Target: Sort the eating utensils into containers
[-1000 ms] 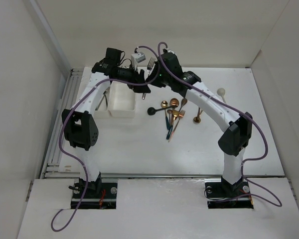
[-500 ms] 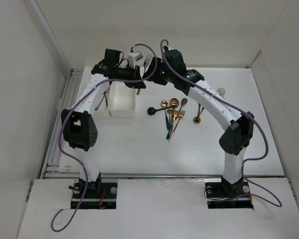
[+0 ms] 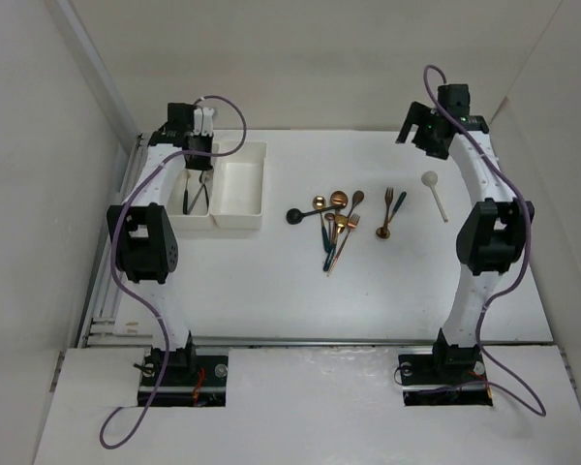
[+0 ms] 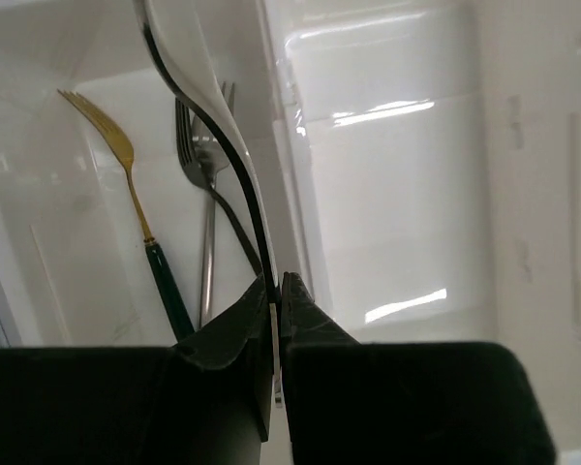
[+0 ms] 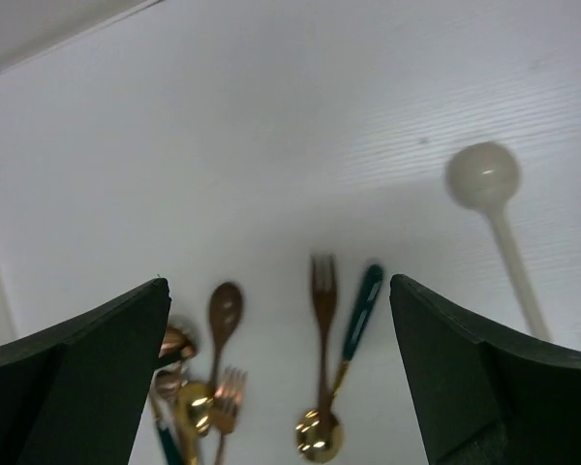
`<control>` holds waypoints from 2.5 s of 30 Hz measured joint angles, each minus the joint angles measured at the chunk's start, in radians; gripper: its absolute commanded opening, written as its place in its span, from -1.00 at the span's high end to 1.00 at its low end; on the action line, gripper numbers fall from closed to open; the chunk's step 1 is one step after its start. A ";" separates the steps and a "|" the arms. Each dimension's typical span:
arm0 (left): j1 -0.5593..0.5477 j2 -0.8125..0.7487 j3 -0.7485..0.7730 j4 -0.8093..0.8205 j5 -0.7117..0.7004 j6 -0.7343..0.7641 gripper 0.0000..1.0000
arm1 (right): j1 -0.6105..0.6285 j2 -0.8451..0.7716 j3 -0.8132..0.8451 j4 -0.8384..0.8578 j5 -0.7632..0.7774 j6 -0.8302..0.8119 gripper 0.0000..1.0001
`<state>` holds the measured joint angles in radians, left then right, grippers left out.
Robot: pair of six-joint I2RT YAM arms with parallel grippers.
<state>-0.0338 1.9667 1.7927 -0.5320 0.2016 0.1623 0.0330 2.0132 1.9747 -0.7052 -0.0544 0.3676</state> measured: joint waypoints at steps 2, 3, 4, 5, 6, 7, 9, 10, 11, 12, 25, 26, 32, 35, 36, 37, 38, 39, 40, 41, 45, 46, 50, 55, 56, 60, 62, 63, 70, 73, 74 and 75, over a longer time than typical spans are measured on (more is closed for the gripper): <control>-0.005 0.036 -0.001 -0.005 -0.048 0.007 1.00 | -0.049 0.068 0.046 -0.015 0.031 -0.031 -1.00; -0.007 0.055 -0.005 -0.006 -0.067 0.011 1.00 | -0.066 0.104 0.067 -0.028 0.045 -0.044 -1.00; -0.009 0.072 -0.013 -0.007 -0.090 0.013 1.00 | -0.078 0.142 0.085 -0.039 0.061 -0.059 -1.00; -0.010 0.085 -0.023 -0.010 -0.110 0.015 1.00 | -0.086 0.176 0.100 -0.050 0.074 -0.069 -1.00; -0.010 0.096 -0.035 -0.010 -0.125 0.016 1.00 | -0.091 0.214 0.114 -0.062 0.084 -0.082 -1.00; -0.010 0.103 -0.050 -0.012 -0.140 0.018 1.00 | -0.093 0.249 0.125 -0.071 0.094 -0.095 -1.00; -0.010 0.115 -0.073 -0.017 -0.168 0.024 1.00 | -0.092 0.307 0.130 -0.087 0.116 -0.119 -1.00; -0.010 0.119 -0.082 -0.018 -0.179 0.027 1.00 | -0.091 0.333 0.132 -0.098 0.127 -0.130 -1.00; -0.009 0.122 -0.086 -0.022 -0.186 0.030 0.97 | -0.091 0.356 0.132 -0.106 0.135 -0.138 -1.00; -0.007 0.123 -0.088 -0.022 -0.195 0.032 0.91 | -0.091 0.377 0.136 -0.111 0.147 -0.147 -1.00; 0.005 0.123 -0.092 -0.010 -0.233 0.064 0.01 | -0.109 0.338 0.090 -0.122 0.139 -0.214 -1.00; 0.006 0.123 -0.092 -0.010 -0.235 0.064 -0.01 | -0.109 0.317 0.080 -0.124 0.135 -0.221 -1.00; 0.008 0.122 -0.090 -0.017 -0.234 0.066 -0.01 | -0.114 0.225 0.129 -0.107 0.184 -0.288 -1.00; 0.008 0.121 -0.075 -0.040 -0.233 0.067 -0.01 | -0.128 0.283 0.246 -0.102 0.204 -0.309 -1.00; 0.008 0.121 -0.068 -0.047 -0.233 0.068 -0.01 | -0.133 0.313 0.281 -0.097 0.207 -0.314 -1.00; 0.008 0.121 -0.059 -0.054 -0.233 0.068 -0.01 | -0.139 0.346 0.301 -0.088 0.208 -0.319 -1.00; 0.008 0.121 -0.050 -0.058 -0.233 0.069 -0.01 | -0.142 0.375 0.308 -0.085 0.208 -0.320 -0.98; 0.008 0.121 -0.042 -0.061 -0.233 0.071 -0.01 | -0.146 0.406 0.309 -0.089 0.206 -0.323 -0.98; 0.008 0.121 -0.036 -0.063 -0.233 0.072 -0.01 | -0.151 0.439 0.309 -0.097 0.204 -0.323 -0.98; 0.008 0.121 -0.031 -0.064 -0.233 0.073 -0.01 | -0.154 0.472 0.308 -0.103 0.205 -0.323 -1.00; 0.008 0.121 -0.029 -0.070 -0.237 0.076 -0.01 | -0.169 0.499 0.341 -0.106 0.222 -0.323 -0.86; 0.008 0.121 -0.029 -0.072 -0.237 0.076 -0.01 | -0.171 0.499 0.341 -0.107 0.224 -0.324 -0.75; 0.008 0.121 -0.027 -0.077 -0.237 0.080 -0.01 | -0.169 0.501 0.334 -0.133 0.220 -0.329 -0.44; 0.008 0.120 -0.025 -0.085 -0.237 0.091 -0.01 | -0.164 0.501 0.333 -0.149 0.212 -0.330 -0.17; 0.008 0.120 -0.025 -0.087 -0.237 0.092 -0.01 | -0.164 0.501 0.333 -0.149 0.208 -0.331 0.07; 0.008 0.120 -0.014 -0.097 -0.237 0.094 -0.01 | -0.164 0.501 0.332 -0.150 0.202 -0.331 1.00; 0.008 0.120 0.006 -0.110 -0.238 0.095 -0.01 | -0.164 0.501 0.332 -0.148 0.204 -0.328 1.00; 0.008 0.120 0.020 -0.115 -0.238 0.095 -0.06 | -0.164 0.501 0.332 -0.147 0.206 -0.324 1.00; 0.003 0.056 0.109 -0.143 -0.147 0.163 -0.46 | -0.162 0.373 0.239 -0.125 0.171 -0.255 1.00; -0.023 -0.033 0.123 -0.145 -0.049 0.230 -0.69 | -0.148 0.183 0.121 -0.037 0.092 -0.154 1.00; -0.039 -0.071 0.124 -0.144 0.001 0.251 -0.75 | -0.134 0.103 0.071 0.010 0.063 -0.109 1.00; -0.059 -0.108 0.130 -0.147 0.060 0.267 -0.80 | -0.109 0.019 0.023 0.066 0.038 -0.061 1.00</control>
<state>-0.0925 1.8584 1.9224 -0.6792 0.2611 0.4290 -0.0757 2.0323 1.9980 -0.6395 -0.0166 0.3061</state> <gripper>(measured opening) 0.863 0.506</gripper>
